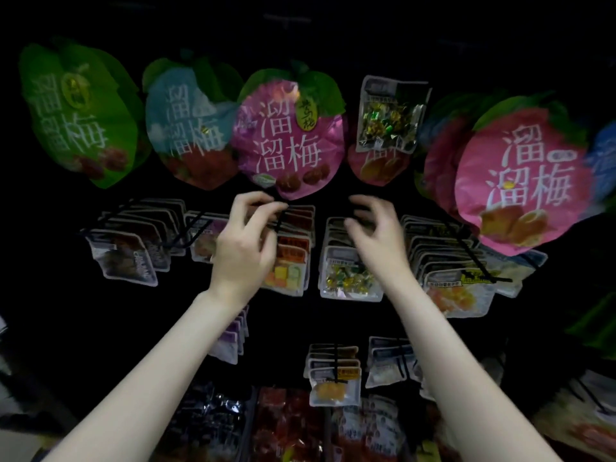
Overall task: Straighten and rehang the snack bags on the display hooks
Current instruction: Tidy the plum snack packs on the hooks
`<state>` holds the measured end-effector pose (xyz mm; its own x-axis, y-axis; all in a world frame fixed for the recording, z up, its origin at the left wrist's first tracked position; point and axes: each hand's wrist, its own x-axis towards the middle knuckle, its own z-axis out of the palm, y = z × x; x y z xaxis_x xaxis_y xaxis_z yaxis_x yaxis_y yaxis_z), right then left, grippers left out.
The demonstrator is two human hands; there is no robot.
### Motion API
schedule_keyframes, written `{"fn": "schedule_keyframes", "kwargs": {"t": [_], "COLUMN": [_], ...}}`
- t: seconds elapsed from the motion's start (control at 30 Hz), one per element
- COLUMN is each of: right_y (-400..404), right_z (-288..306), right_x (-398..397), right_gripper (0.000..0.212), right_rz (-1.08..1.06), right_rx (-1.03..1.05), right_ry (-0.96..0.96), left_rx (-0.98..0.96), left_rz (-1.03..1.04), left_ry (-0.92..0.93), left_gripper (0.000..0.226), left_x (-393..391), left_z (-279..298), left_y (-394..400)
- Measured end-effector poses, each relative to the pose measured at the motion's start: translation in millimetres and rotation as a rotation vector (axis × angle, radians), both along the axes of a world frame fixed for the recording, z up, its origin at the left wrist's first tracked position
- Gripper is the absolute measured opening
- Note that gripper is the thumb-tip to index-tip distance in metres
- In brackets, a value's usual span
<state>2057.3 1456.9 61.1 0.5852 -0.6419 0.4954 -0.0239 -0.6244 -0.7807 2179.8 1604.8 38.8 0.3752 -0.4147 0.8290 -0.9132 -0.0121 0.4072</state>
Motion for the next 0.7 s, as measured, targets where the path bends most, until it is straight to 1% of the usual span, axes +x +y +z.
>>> {"fn": "schedule_keyframes", "kwargs": {"t": [0.1,0.13,0.23,0.33,0.4,0.5,0.6,0.7], "right_y": [-28.7,-36.6,-58.5,-73.0,-77.6,-79.6,-82.5,-83.5], "right_z": [27.6,32.9,42.1,49.7,52.6,52.9,50.9,47.0], "right_x": [7.3,14.0,36.6,51.0,54.2,56.1,50.9,46.0], "right_gripper": [0.044,0.048,0.055,0.075,0.080,0.076,0.072,0.070], "right_rz": [-0.071,-0.086,-0.112,-0.084,-0.068,-0.037,-0.016,0.040], "right_rx": [0.257,0.309,0.386,0.468,0.455,0.372,0.311,0.305], "right_ry": [-0.175,-0.229,-0.380,-0.460,-0.467,-0.467,-0.416,-0.397], "left_rx": [0.038,0.061,0.139,0.206,0.240,0.276,0.201,0.157], "left_rz": [-0.064,-0.089,-0.151,-0.147,-0.159,-0.165,-0.158,-0.105], "left_ry": [-0.030,-0.030,0.017,0.113,0.194,0.264,0.265,0.284], "left_gripper": [0.037,0.039,0.048,0.055,0.058,0.056,0.049,0.049], "left_x": [-15.1,-19.5,-25.3,-18.6,-12.5,-4.7,-3.3,-4.7], "left_z": [30.1,39.0,65.6,87.5,97.1,103.8,101.3,93.0], "left_y": [-36.9,-50.8,-91.9,-130.6,-153.4,-177.8,-188.2,-189.9]}}
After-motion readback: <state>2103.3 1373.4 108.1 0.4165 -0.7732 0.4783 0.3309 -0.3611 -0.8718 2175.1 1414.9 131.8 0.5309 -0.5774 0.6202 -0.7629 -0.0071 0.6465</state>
